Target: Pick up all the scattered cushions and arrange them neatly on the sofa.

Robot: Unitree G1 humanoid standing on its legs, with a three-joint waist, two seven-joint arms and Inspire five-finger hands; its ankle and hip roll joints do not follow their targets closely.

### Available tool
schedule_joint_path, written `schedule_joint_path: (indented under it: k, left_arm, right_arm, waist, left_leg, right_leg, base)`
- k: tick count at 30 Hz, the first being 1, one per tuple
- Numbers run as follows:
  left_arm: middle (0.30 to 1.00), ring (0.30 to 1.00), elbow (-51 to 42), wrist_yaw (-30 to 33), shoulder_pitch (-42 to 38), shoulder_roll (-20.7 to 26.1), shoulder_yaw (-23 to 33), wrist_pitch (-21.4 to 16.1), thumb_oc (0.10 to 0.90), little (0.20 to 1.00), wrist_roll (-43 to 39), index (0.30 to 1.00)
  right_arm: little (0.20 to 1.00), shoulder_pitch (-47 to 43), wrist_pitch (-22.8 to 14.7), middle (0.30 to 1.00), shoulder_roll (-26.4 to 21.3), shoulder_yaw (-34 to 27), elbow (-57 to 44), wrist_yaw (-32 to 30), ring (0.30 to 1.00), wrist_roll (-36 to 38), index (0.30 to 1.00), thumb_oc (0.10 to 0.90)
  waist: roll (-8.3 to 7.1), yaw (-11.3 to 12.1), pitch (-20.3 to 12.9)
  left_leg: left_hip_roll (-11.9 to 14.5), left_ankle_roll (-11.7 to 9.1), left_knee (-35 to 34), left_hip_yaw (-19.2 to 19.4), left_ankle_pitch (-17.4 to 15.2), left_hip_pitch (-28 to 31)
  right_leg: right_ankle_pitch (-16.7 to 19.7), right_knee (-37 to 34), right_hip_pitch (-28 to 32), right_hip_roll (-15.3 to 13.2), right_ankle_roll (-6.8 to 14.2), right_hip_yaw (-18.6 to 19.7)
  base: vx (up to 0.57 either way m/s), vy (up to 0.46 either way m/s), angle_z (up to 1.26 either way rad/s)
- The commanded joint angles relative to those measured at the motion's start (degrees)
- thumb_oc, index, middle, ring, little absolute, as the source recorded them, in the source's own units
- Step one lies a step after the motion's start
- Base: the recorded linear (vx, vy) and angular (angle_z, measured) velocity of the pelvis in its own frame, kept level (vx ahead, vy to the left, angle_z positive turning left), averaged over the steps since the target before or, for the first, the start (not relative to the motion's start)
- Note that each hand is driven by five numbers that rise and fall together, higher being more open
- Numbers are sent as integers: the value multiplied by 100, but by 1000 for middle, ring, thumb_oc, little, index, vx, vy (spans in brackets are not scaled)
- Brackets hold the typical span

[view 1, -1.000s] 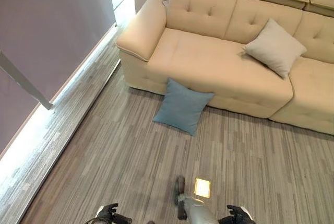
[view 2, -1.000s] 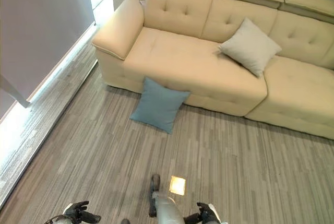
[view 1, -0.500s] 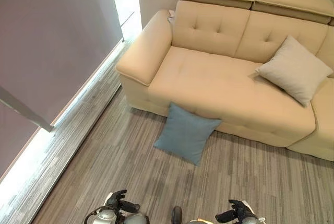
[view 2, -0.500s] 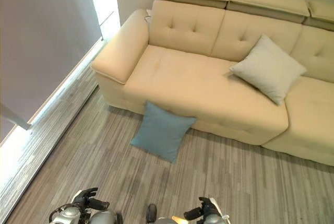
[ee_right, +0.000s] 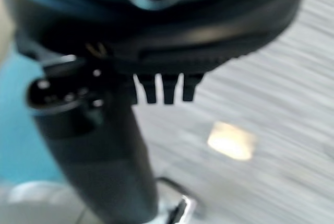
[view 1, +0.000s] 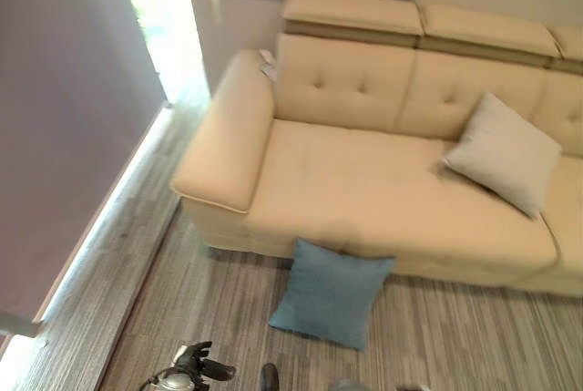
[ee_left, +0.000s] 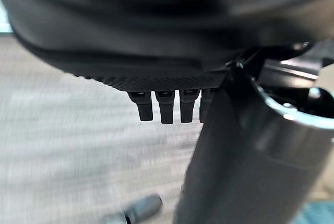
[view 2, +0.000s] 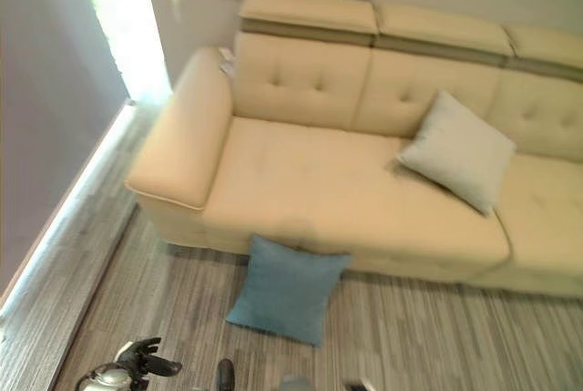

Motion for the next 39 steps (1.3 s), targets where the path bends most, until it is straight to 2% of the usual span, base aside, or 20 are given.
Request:
schedule_joint_path:
  k: [1, 3, 6, 16, 20, 22, 23, 26, 33, 36, 39]
  left_arm:
    - [900, 900, -48, 45, 126, 95, 169, -146, 800, 900, -32, 900]
    - [900, 900, -35, 48, 132, 92, 194, -152, 800, 900, -9, 900]
    - [900, 900, 10, 42, 208, 54, 212, -146, 800, 900, 109, 900]
    - [900, 900, 4, 1, 303, -35, 96, -124, 800, 900, 290, 900]
    - [900, 900, -21, -9, 317, -30, 61, -123, 800, 900, 284, 900]
    - [900, 900, -26, 6, 304, 5, 49, -132, 800, 900, 299, 900]
    - [900, 900, -36, 12, 264, 52, 45, -144, 800, 900, 300, 900]
    - [900, 900, -22, 23, 221, 100, 63, -147, 800, 900, 300, 900]
    - [900, 900, 71, 34, 301, 117, 156, -136, 800, 900, 285, 900]
    - [900, 900, 71, 34, 301, 117, 156, -136, 800, 900, 285, 900]
    - [900, 900, 53, 20, 280, 95, 101, -161, 800, 900, 311, 900]
  right_arm:
    - [900, -199, -35, 900, -189, -211, 196, -88, 900, 16, 900, 800]
    - [900, -192, -40, 900, -205, -211, 201, -108, 900, 5, 900, 800]
    - [900, -115, -31, 900, -224, -191, 262, -134, 900, -14, 900, 800]
    - [900, -33, -54, 900, -265, -207, 288, -167, 900, 9, 900, 800]
    - [900, -8, -48, 900, -248, -183, 314, -178, 900, -12, 900, 800]
    - [900, -37, -50, 900, -231, -149, 274, -171, 900, -21, 900, 800]
    - [900, -101, -50, 900, -211, -129, 228, -153, 900, 4, 900, 800]
    - [900, -142, -62, 900, -177, -118, 199, -139, 900, 36, 900, 800]
    - [900, -95, -34, 900, -162, -123, 271, -166, 900, -32, 900, 800]
    - [900, -95, -34, 900, -162, -123, 271, -166, 900, -32, 900, 800]
    - [900, -92, -79, 900, -195, -124, 193, -142, 900, 30, 900, 800]
  waist:
    - [-70, 53, 48]
    - [-86, 54, 37]
    - [-167, 84, -122]
    - [-160, 45, -325]
    - [-154, 31, -294]
    - [-128, 1, -220]
    - [-102, -35, -132]
    - [-101, -15, -103]
    - [-118, 138, -189]
    - [-118, 138, -189]
    - [-133, 62, -168]
  left_leg:
    - [304, -582, 430, 91, -670, -78]
    - [292, -593, 410, 108, -676, -46]
    - [221, -639, 245, 132, -702, 60]
    - [246, -709, -74, 121, -624, 283]
    - [239, -689, -127, 127, -603, 241]
    - [262, -670, -127, 146, -550, 145]
    - [312, -648, -127, 158, -475, 2]
    - [347, -638, -103, 207, -430, -126]
    - [376, -721, -109, 399, -420, -142]
    - [376, -721, -109, 399, -420, -142]
    - [438, -838, -22, 368, -405, -110]
  right_leg:
    - [1314, -2199, 660, 23, 79, -382]
    - [1343, -2343, 756, 22, 123, -441]
    - [1420, -2921, 1115, 182, 110, -350]
    - [1462, -3555, 1577, 454, 102, -26]
    - [1531, -3520, 1508, 477, 144, 56]
    - [1551, -3288, 1268, 473, 185, 145]
    - [1484, -2959, 1009, 490, 206, 361]
    - [1417, -2812, 932, 468, 203, 525]
    - [1373, -3159, 1298, 260, 208, 98]
    - [1373, -3159, 1298, 260, 208, 98]
    - [1377, -3512, 1459, 428, 124, 197]
  base:
    - [130, -13, -23]
    - [77, -26, 1]
    - [136, -79, 4]
    - [55, -41, -10]
    - [-49, 13, -8]
    - [-152, 18, -18]
    - [-158, 13, -31]
    - [-118, -19, -21]
    - [-11, -54, -4]
    - [4, -51, -6]
    - [16, -229, 8]
